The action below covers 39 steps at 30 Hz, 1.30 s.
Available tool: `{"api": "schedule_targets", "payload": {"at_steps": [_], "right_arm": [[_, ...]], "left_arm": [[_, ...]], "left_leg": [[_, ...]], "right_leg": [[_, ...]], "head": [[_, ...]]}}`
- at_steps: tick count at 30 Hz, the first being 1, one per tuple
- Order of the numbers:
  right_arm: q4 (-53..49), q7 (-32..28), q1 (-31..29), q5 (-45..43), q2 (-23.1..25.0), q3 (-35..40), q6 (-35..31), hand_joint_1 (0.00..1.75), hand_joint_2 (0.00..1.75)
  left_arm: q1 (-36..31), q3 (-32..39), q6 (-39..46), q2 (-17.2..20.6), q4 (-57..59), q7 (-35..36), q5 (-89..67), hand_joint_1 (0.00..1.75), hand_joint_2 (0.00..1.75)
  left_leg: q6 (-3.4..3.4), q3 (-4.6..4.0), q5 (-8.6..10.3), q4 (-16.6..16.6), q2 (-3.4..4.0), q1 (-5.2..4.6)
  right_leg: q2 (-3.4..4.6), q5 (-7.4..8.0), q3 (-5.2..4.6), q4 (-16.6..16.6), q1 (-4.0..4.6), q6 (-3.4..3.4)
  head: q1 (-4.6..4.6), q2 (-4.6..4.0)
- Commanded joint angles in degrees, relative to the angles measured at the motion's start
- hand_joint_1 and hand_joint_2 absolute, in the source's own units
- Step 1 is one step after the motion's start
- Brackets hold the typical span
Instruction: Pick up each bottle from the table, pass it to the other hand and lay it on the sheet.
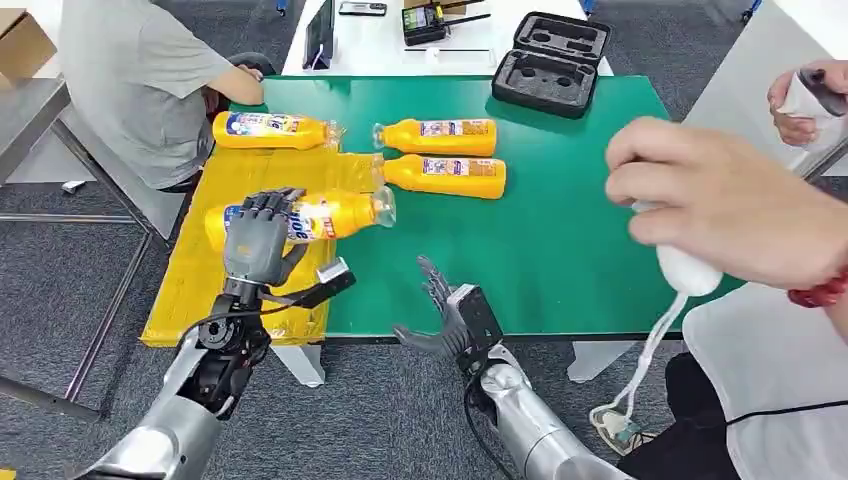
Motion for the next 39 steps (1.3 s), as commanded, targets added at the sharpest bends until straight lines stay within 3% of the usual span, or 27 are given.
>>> {"api": "schedule_targets", "payload": {"at_steps": [1,3,4,8,13,15,16,17,18,19,20,21,22,25,26,28,39], "right_arm": [[3.45,0.17,-2.02,-0.21,0.26,-1.10,0.20,0.00,1.75],[3.65,0.17,-2.11,-0.25,0.12,-1.14,0.36,0.00,1.75],[3.67,0.17,-2.22,-0.17,0.07,-1.00,0.54,0.00,1.75],[3.82,0.17,-2.68,0.03,0.17,-0.52,1.18,0.00,1.75],[3.82,0.17,-2.68,0.03,0.17,-0.52,1.18,0.00,1.75],[3.98,0.17,-2.90,0.10,0.18,-0.16,1.57,0.00,1.75],[3.92,0.17,-2.88,0.09,0.16,-0.01,1.62,0.00,1.75],[4.01,0.17,-2.99,0.13,0.17,0.20,1.83,0.00,1.75],[3.90,0.17,-3.03,0.12,0.13,0.38,1.67,0.00,1.75],[3.60,0.17,-3.11,0.10,0.13,0.54,1.73,0.00,1.75],[3.58,0.17,-3.22,-0.01,0.18,0.58,1.93,0.00,1.75],[3.25,0.17,-3.17,-0.16,0.11,0.78,2.04,0.00,1.75],[3.18,0.17,-3.19,-0.12,0.05,0.96,2.07,0.00,1.75],[3.18,0.17,-3.19,-0.12,0.05,0.96,2.07,0.00,1.75],[3.18,0.17,-3.19,-0.12,0.05,0.96,2.07,0.00,1.75],[3.36,0.17,-3.66,-0.13,-0.01,1.57,2.13,0.00,1.75],[4.29,0.17,-4.50,-0.47,0.47,2.04,1.87,0.00,1.75]], "left_arm": [[-9.87,-5.92,2.10,3.00,18.23,5.82,-2.10,1.36,1.75],[-11.72,-9.19,0.99,3.24,21.65,7.53,-2.10,1.24,1.75],[-12.99,-12.86,-0.56,3.77,23.54,9.79,-2.10,1.29,1.75],[-14.06,-13.95,-7.26,4.36,25.67,9.55,-1.84,1.26,1.75],[-14.06,-13.95,-7.26,4.36,25.67,9.55,-1.84,1.26,1.75],[-14.02,-14.89,-11.28,4.56,26.41,8.43,-1.41,0.33,1.75],[-13.90,-14.82,-12.86,4.66,26.54,8.18,-1.61,0.35,1.75],[-13.94,-14.99,-14.35,4.83,27.01,7.95,-1.88,0.61,1.75],[-13.80,-14.23,-15.35,4.91,27.13,7.88,-1.22,0.63,1.75],[-13.58,-14.17,-15.85,5.22,27.36,8.28,-1.30,0.44,1.75],[-13.36,-13.87,-15.94,5.44,27.43,8.33,-1.04,0.40,1.75],[-12.99,-12.95,-16.02,5.62,27.46,8.25,-0.26,0.63,1.75],[-12.78,-12.54,-15.94,5.73,27.50,8.38,0.05,0.56,1.75],[-12.78,-12.54,-15.94,5.73,27.50,8.38,0.05,0.56,1.75],[-12.78,-12.54,-15.94,5.73,27.50,8.38,0.05,0.47,1.75],[-12.32,-12.43,-16.40,6.37,27.75,9.29,-0.28,0.02,1.75],[-11.49,-11.46,-17.77,7.81,28.28,10.28,0.01,0.00,1.75]], "left_leg": [[-0.13,0.13,-0.04,0.03,-0.08,0.10],[-0.11,0.14,-0.06,0.04,0.04,0.12],[-0.08,0.09,-0.03,0.04,-0.02,0.10],[-0.09,0.06,-0.04,0.08,-0.01,0.09],[-0.05,0.01,0.00,0.03,0.00,0.05],[-0.09,0.07,-0.04,0.06,0.02,0.10],[-0.07,0.05,-0.03,0.05,0.05,0.08],[-0.05,0.01,0.00,0.03,0.04,0.05],[-0.10,0.10,-0.06,0.07,0.08,0.11],[-0.08,0.07,-0.03,0.05,0.09,0.08],[-0.06,0.03,-0.02,0.04,0.08,0.05],[-0.11,0.10,-0.07,0.08,0.13,0.12],[-0.11,0.08,-0.06,0.08,0.12,0.12],[-0.06,0.04,-0.02,0.02,0.08,0.05],[-0.10,0.08,-0.06,0.06,0.10,0.11],[-0.09,0.07,-0.04,0.04,0.04,0.08],[-0.12,0.11,-0.07,0.04,0.10,0.13]], "right_leg": [[-0.08,-0.06,0.18,0.00,0.11,-0.14],[0.03,-0.04,0.16,0.01,0.13,-0.13],[-0.03,-0.04,0.13,0.01,0.10,-0.10],[-0.01,-0.05,0.10,0.05,0.10,-0.11],[-0.01,-0.01,0.04,0.03,0.05,-0.06],[0.01,-0.04,0.10,0.04,0.10,-0.11],[0.04,-0.02,0.06,0.04,0.08,-0.09],[0.03,-0.01,0.03,0.03,0.05,-0.06],[0.06,-0.04,0.13,0.04,0.12,-0.12],[0.07,-0.02,0.09,0.03,0.08,-0.10],[0.06,-0.01,0.04,0.04,0.05,-0.07],[0.10,-0.03,0.11,0.05,0.12,-0.13],[0.09,-0.03,0.10,0.04,0.13,-0.13],[0.06,-0.02,0.05,0.03,0.06,-0.08],[0.08,-0.04,0.11,0.04,0.11,-0.12],[0.03,-0.04,0.10,0.03,0.09,-0.10],[0.09,-0.04,0.15,0.02,0.13,-0.14]], "head": [[0.02,0.00],[0.00,0.00],[0.02,0.00],[0.00,0.00],[0.00,0.00],[0.02,0.00],[0.00,0.00],[0.02,0.00],[0.02,0.00],[0.00,0.00],[0.02,0.00],[0.02,0.00],[0.02,0.00],[0.00,0.00],[0.02,0.00],[0.02,0.00],[0.02,0.00]]}}
